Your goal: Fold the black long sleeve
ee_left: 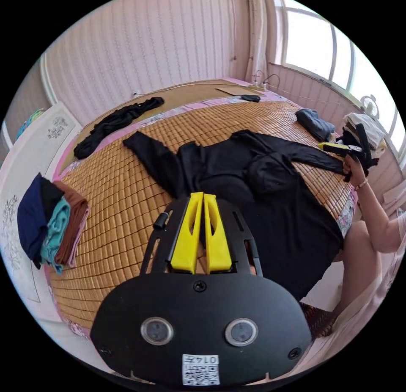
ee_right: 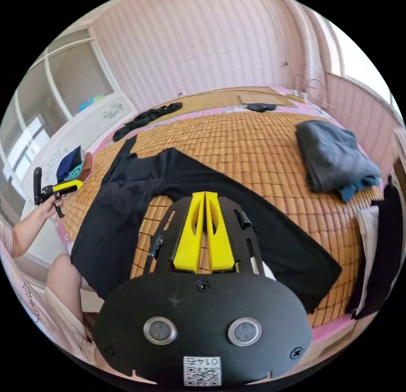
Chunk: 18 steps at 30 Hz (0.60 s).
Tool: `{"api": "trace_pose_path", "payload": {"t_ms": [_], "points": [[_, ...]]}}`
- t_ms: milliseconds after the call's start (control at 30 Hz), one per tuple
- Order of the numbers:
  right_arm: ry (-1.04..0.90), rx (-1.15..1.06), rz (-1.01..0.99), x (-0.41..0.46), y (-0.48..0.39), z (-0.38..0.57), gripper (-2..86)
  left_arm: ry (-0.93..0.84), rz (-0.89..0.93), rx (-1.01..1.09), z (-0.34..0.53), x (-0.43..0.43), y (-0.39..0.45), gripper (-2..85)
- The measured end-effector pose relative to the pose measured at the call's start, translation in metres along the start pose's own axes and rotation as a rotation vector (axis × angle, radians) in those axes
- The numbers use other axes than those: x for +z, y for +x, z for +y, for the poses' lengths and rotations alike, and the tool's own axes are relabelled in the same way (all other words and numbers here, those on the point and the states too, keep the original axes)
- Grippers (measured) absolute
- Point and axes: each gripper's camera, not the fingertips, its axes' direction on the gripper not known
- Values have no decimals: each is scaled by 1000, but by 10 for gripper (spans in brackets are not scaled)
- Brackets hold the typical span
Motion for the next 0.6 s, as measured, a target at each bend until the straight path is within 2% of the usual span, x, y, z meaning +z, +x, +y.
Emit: {"api": "trace_pose_path", "payload": {"t_ms": [133, 267, 367, 433, 500, 600], "points": [[-147, -266, -257, 63, -120, -110, 43, -15, -65, -139, 51, -16, -102, -10], [-221, -391, -424, 105, -218, -215, 55, 40, -13, -218, 73, -15, -157, -8], [-284, -524, -338, 139, -296, -287, 59, 80, 8, -206, 86, -12, -184, -3], [-342, -593, -182, 171, -342, -325, 78, 96, 51, -232, 99, -12, -206, 4], [-390, -571, -79, 194, -356, -346, 97, 119, 94, -259, 113, -16, -222, 9], [-513, -498, 37, 219, -349, -361, 77, 144, 139, -284, 140, -28, -245, 16]]}}
